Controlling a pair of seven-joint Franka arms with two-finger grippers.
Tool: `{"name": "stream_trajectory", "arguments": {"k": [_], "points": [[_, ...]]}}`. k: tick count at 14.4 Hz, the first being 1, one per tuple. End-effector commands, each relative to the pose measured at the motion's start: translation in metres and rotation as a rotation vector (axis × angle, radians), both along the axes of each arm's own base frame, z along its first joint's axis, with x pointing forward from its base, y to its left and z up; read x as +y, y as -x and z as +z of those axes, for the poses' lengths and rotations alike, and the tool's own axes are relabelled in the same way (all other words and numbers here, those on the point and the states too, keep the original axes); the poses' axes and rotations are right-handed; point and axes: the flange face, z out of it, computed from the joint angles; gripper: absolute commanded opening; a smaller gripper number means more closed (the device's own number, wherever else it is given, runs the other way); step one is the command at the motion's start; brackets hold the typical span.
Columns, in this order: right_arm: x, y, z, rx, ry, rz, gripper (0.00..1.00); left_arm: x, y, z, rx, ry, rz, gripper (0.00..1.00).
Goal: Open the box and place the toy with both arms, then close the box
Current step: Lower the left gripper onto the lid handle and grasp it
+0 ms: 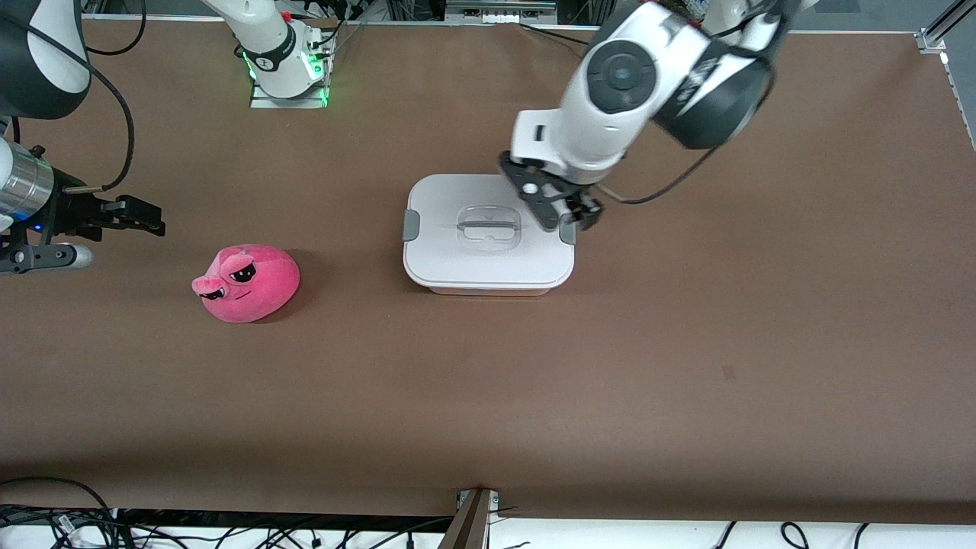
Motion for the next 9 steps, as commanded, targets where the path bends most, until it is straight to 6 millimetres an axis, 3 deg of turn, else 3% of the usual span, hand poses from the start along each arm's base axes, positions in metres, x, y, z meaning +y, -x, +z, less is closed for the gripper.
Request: {"name": "stream_trajectory", "arguments": {"k": [1, 3, 4, 6, 9], "points": [[-0.007, -0.002, -0.004, 0.012, 0.002, -0.003, 1.00, -0.056, 0.006, -0.029, -0.035, 0.106, -0.064, 1.00], [-0.006, -0.004, -0.009, 0.019, 0.001, -0.001, 1.00, -0.088, 0.021, -0.052, -0.051, 0.147, -0.121, 1.00], [-0.006, -0.004, -0.009, 0.021, 0.000, 0.002, 1.00, -0.095, 0.023, -0.058, -0.062, 0.154, -0.142, 1.00], [-0.001, -0.002, -0.023, 0.058, 0.002, 0.023, 1.00, -0.098, 0.024, -0.067, -0.084, 0.154, -0.253, 1.00], [0.000, 0.002, -0.049, 0.111, -0.003, 0.100, 1.00, -0.082, 0.005, -0.094, -0.104, 0.137, -0.432, 1.00]]}}
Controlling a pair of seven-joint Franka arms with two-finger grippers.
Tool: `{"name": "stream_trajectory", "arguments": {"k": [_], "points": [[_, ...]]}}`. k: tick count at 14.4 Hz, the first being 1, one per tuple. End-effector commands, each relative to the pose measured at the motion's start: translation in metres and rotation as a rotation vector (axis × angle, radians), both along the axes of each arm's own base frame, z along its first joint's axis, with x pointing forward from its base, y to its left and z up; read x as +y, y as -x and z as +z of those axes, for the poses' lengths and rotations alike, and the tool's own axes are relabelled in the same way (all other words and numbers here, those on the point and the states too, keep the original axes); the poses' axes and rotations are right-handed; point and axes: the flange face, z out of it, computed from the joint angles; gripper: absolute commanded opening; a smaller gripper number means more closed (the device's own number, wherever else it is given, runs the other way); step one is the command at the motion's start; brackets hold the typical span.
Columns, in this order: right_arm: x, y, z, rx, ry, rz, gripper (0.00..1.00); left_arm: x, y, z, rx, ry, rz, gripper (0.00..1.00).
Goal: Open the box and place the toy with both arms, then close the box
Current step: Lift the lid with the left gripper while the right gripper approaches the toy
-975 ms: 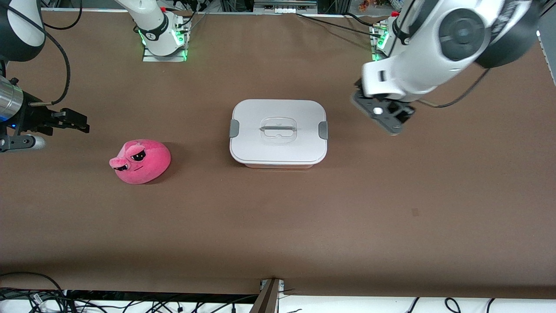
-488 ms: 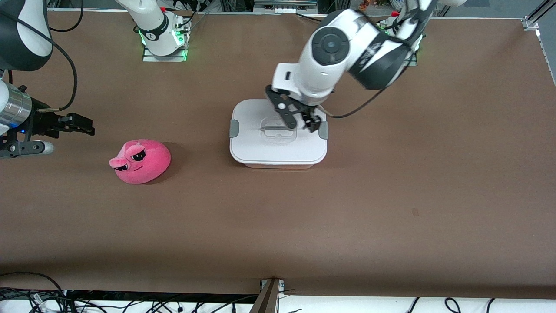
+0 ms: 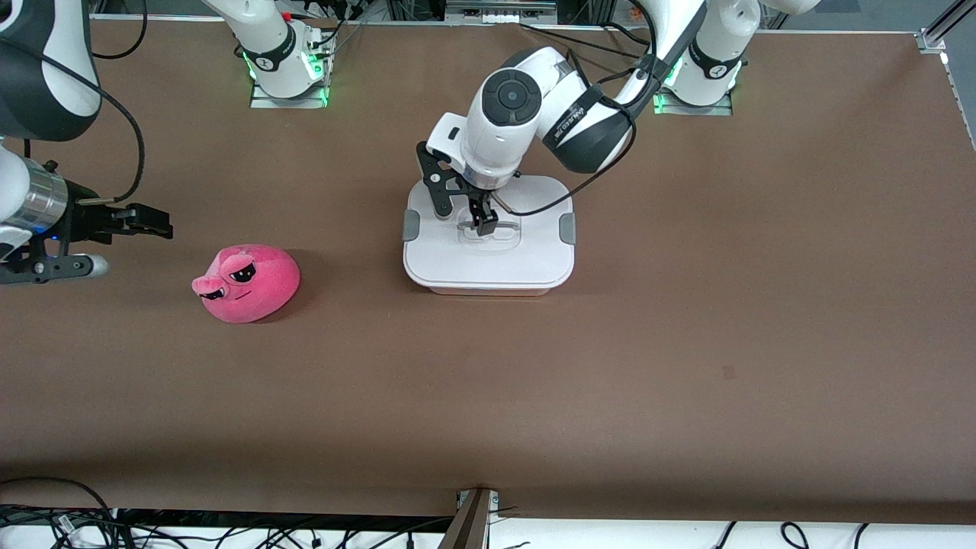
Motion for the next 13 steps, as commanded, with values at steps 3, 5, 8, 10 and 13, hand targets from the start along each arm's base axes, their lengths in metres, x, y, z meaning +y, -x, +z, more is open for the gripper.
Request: {"name": "stream_trajectory", "arguments": {"k": [3, 5, 8, 10, 13], "points": [[0.000, 0.004, -0.033, 0.061, -0.019, 0.178, 1.00, 0.004, -0.019, -0.024, -0.033, 0.000, -0.127, 1.00], [-0.006, 0.009, -0.051, 0.082, -0.036, 0.258, 1.00, 0.002, -0.016, -0.026, -0.027, -0.002, -0.125, 0.37], [-0.017, 0.020, -0.081, 0.104, -0.061, 0.348, 1.00, 0.008, -0.018, -0.016, -0.031, 0.000, -0.140, 0.11], [-0.025, 0.026, -0.098, 0.108, -0.073, 0.392, 1.00, 0.010, -0.016, -0.014, -0.025, -0.004, -0.167, 0.01], [-0.024, 0.030, -0.118, 0.075, -0.072, 0.411, 1.00, 0.008, -0.017, -0.041, 0.004, -0.025, -0.166, 0.00]]}}
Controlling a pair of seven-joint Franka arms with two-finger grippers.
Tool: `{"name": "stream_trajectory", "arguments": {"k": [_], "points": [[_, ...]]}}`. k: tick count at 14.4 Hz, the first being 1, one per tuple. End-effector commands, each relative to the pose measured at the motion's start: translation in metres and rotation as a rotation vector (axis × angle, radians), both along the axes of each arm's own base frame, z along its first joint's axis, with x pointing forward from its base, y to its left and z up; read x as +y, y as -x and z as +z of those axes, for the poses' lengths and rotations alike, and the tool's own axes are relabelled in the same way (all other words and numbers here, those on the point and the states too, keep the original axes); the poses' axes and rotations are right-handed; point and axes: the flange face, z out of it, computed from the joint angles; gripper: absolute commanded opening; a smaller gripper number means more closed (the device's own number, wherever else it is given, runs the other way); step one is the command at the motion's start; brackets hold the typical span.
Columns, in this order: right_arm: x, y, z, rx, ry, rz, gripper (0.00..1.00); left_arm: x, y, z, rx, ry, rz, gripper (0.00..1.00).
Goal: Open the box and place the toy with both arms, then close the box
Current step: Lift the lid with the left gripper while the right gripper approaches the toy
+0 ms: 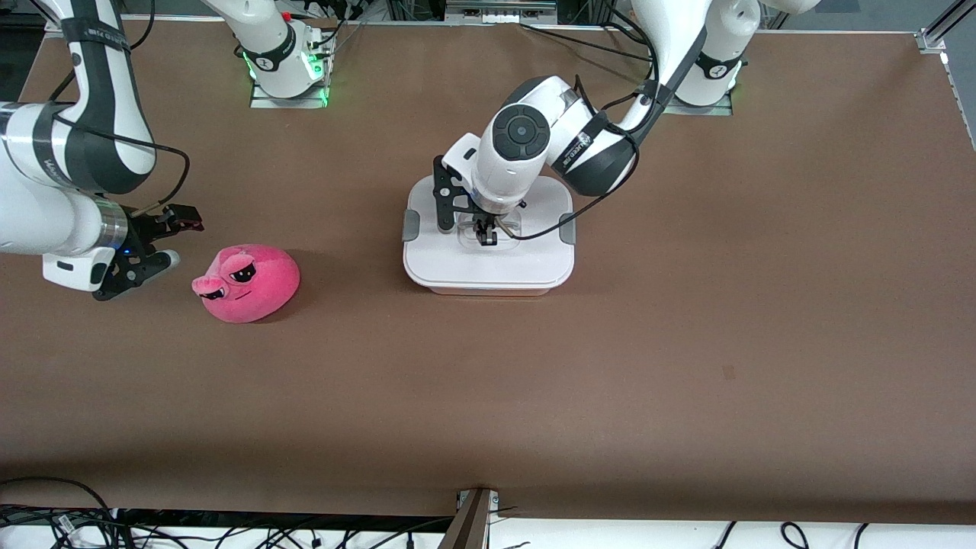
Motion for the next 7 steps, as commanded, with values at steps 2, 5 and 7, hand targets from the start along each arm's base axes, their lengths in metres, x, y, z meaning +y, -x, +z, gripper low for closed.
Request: {"name": "stream_trajectory", "arguments": {"k": [2, 5, 7], "points": [[0.002, 0.010, -0.014, -0.057, -0.007, 0.049, 1.00, -0.001, 0.000, -0.012, 0.009, -0.021, -0.033, 0.00], [0.004, 0.011, -0.038, -0.114, -0.016, 0.094, 1.00, 0.001, 0.001, -0.006, 0.025, -0.030, -0.039, 0.00], [0.009, 0.013, -0.050, -0.128, -0.018, 0.103, 1.00, 0.002, 0.001, 0.005, 0.020, -0.024, -0.039, 0.00]]}}
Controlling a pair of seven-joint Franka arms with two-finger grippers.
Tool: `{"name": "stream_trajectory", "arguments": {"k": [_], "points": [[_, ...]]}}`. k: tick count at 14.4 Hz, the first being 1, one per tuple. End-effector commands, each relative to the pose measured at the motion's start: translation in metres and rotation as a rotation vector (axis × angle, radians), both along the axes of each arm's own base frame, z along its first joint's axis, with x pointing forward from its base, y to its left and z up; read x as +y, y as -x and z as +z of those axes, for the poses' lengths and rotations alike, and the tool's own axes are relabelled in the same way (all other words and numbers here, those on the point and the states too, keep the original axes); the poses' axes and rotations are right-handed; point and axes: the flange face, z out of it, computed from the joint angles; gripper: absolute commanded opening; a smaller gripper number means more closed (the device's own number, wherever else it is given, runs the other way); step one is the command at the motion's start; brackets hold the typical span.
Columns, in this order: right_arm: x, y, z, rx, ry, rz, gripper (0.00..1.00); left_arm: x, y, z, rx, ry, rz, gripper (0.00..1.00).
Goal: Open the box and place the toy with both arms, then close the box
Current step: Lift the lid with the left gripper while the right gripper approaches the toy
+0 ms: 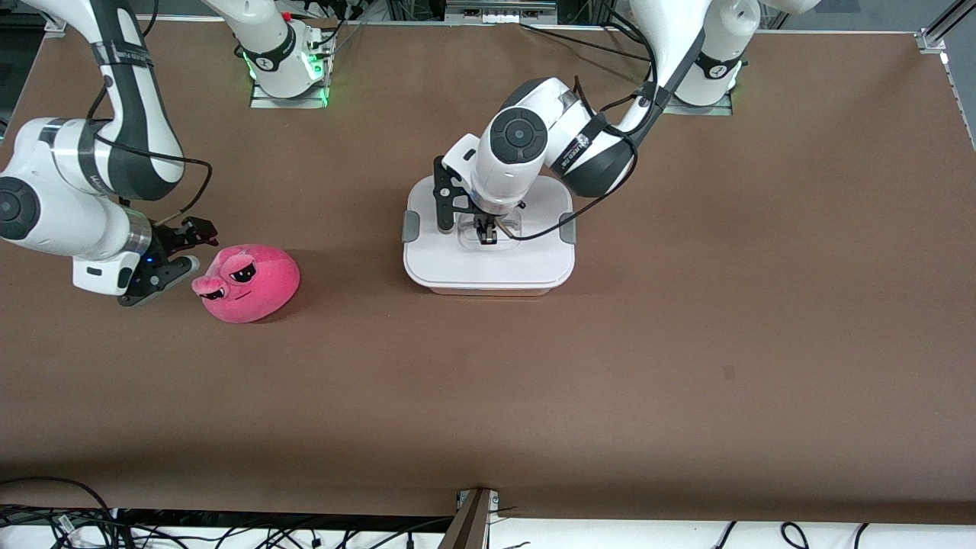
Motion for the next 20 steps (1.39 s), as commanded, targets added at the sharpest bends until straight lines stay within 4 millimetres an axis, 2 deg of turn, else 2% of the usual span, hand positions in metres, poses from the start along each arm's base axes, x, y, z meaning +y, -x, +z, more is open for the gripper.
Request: {"name": "stream_trajectory", "arguments": {"k": [1, 4, 6, 8, 10, 11, 12, 13, 14, 15, 18, 20], "points": [[0.012, 0.009, -0.006, -0.030, -0.010, 0.042, 1.00, 0.002, 0.002, 0.011, 0.008, -0.014, -0.030, 0.00], [0.017, 0.009, -0.014, -0.059, -0.018, 0.045, 1.00, 0.004, 0.007, 0.038, 0.010, -0.006, -0.034, 0.00], [0.028, 0.011, -0.025, -0.085, -0.031, 0.055, 1.00, 0.013, 0.009, 0.065, 0.011, -0.012, -0.035, 0.00], [0.029, 0.011, -0.038, -0.108, -0.031, 0.058, 1.00, 0.036, -0.006, 0.074, 0.026, -0.018, 0.000, 0.00], [0.040, 0.009, -0.043, -0.117, -0.036, 0.075, 0.98, 0.064, -0.019, 0.096, 0.022, -0.025, 0.036, 0.00], [0.041, 0.008, -0.043, -0.122, -0.037, 0.077, 0.80, 0.085, -0.029, 0.102, 0.036, -0.033, 0.062, 0.00], [0.041, 0.008, -0.044, -0.120, -0.037, 0.077, 0.56, 0.096, -0.031, 0.109, 0.048, -0.050, 0.068, 0.00], [0.043, 0.007, -0.046, -0.119, -0.038, 0.079, 0.28, 0.113, -0.038, 0.112, 0.059, -0.060, 0.071, 0.00], [0.044, 0.005, -0.046, -0.123, -0.039, 0.079, 0.08, 0.136, -0.050, 0.118, 0.060, -0.056, 0.083, 0.00], [0.045, 0.004, -0.045, -0.131, -0.043, 0.075, 0.00, 0.155, -0.059, 0.124, 0.064, -0.053, 0.104, 0.00], [0.052, -0.004, -0.035, -0.173, -0.047, 0.086, 0.00, 0.201, -0.079, 0.125, 0.080, -0.073, 0.139, 0.00], [0.064, -0.009, -0.022, -0.196, -0.054, 0.099, 0.00, 0.222, -0.089, 0.124, 0.074, -0.064, 0.122, 0.00]]}}
